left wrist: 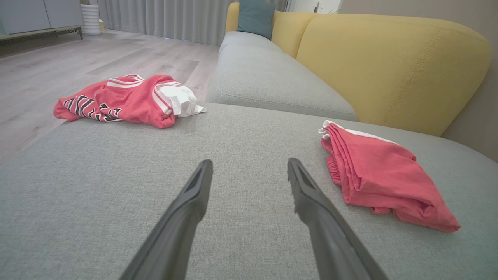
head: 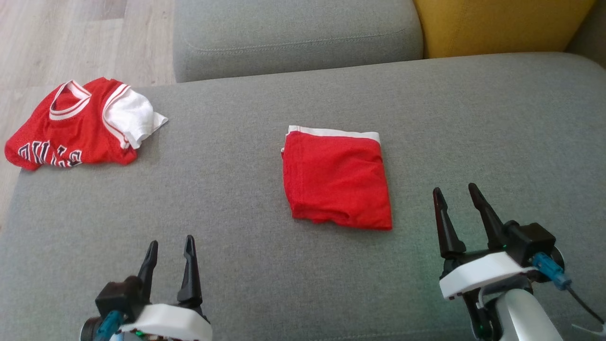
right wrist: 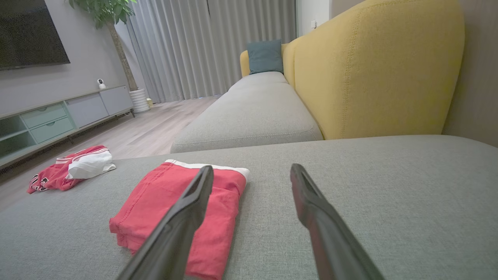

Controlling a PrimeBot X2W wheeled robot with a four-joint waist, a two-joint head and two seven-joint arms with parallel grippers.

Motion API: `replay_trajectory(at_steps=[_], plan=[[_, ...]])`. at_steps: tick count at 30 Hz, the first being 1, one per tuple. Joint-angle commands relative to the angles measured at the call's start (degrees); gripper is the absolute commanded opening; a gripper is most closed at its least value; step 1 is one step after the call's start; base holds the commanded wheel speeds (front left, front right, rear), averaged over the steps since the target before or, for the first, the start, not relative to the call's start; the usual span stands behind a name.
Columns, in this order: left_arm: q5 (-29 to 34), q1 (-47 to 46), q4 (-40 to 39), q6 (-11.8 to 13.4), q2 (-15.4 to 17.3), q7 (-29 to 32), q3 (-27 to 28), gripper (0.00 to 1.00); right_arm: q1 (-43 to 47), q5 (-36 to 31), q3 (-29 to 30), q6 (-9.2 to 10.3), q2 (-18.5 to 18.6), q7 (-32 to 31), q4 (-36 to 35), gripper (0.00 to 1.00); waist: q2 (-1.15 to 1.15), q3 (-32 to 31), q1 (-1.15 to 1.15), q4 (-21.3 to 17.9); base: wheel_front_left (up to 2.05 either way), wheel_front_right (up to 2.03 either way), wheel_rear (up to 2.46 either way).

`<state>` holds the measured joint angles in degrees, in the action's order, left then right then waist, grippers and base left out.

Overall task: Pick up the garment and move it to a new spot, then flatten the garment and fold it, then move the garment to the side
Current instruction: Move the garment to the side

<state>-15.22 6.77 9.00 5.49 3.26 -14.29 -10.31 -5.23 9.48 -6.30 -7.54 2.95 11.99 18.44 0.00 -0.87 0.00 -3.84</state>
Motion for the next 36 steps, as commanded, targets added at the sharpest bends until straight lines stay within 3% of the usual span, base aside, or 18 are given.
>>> replay_trajectory(at_steps=[1,11,16,21,28,36], plan=[[0.3,-2.37,-1.71,-0.04,-0.31,-0.71,2.26,1.0,-0.99,-0.76,-0.92,0.05,-0.06,0.0,-2.14,1.0,0.0,0.05,0.0,0.06,0.0,0.0,0.0],[0.17,-2.61,-1.89,-0.08,-0.36,-0.71,2.26,1.0,-2.27,-2.6,1.01,0.05,-0.07,-2.35,-2.05,1.0,0.0,0.79,0.0,0.25,0.0,0.0,0.0],[-0.26,-3.51,-2.46,0.04,-0.37,-0.71,1.5,1.0,-7.17,-2.24,2.7,0.05,0.08,-10.56,-1.18,1.0,0.0,2.38,0.0,0.87,0.0,0.0,0.0],[-0.83,-4.73,-2.92,0.22,-0.37,-0.71,0.4,1.0,-12.82,-0.09,1.03,0.05,2.9,-19.17,1.19,1.0,0.0,4.29,0.0,1.98,0.0,0.0,0.0],[-1.49,-6.97,-3.15,0.16,-0.37,-0.71,-0.97,1.0,-22.14,8.69,-3.69,0.05,7.53,-31.0,8.26,1.0,0.0,8.44,0.0,4.92,0.0,0.0,0.0],[-1.58,-9.4,-2.93,-0.08,-0.38,-0.71,-1.72,1.0,-29.14,19.09,-9.04,0.05,10.91,-38.25,15.31,1.0,0.0,12.1,0.0,8.76,0.0,0.0,0.0]])
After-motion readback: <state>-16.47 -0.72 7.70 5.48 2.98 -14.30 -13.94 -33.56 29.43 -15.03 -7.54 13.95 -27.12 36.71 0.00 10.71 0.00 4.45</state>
